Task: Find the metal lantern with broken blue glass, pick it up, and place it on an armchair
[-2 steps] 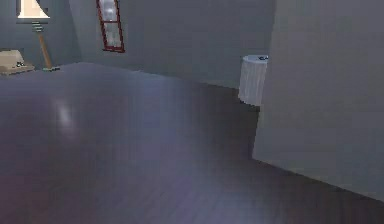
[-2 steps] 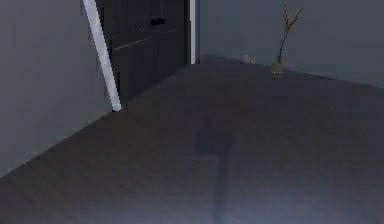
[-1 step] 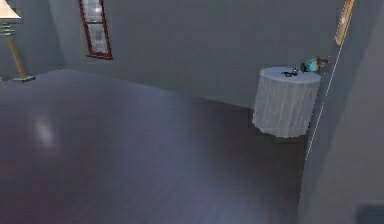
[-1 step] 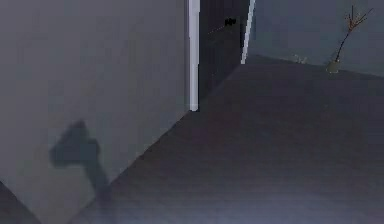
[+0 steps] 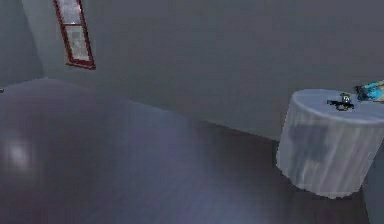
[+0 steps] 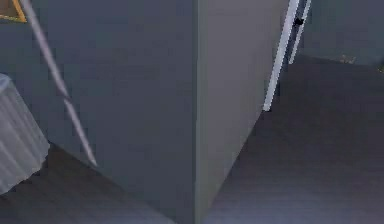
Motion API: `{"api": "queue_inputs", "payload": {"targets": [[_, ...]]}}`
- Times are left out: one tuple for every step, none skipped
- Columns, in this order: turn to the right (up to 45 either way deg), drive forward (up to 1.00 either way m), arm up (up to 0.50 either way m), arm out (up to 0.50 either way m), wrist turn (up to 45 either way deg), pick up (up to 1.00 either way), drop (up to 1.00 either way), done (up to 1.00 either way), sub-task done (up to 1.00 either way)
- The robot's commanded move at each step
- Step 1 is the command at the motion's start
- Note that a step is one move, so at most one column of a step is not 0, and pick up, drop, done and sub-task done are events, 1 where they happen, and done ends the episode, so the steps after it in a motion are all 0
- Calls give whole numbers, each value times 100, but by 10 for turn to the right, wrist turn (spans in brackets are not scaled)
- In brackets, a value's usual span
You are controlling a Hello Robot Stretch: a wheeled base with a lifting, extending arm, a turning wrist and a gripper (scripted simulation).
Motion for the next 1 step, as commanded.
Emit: {"api": "queue_inputs", "payload": {"targets": [[270, 0, 0, 0, 0, 0, 0, 0, 0]]}}
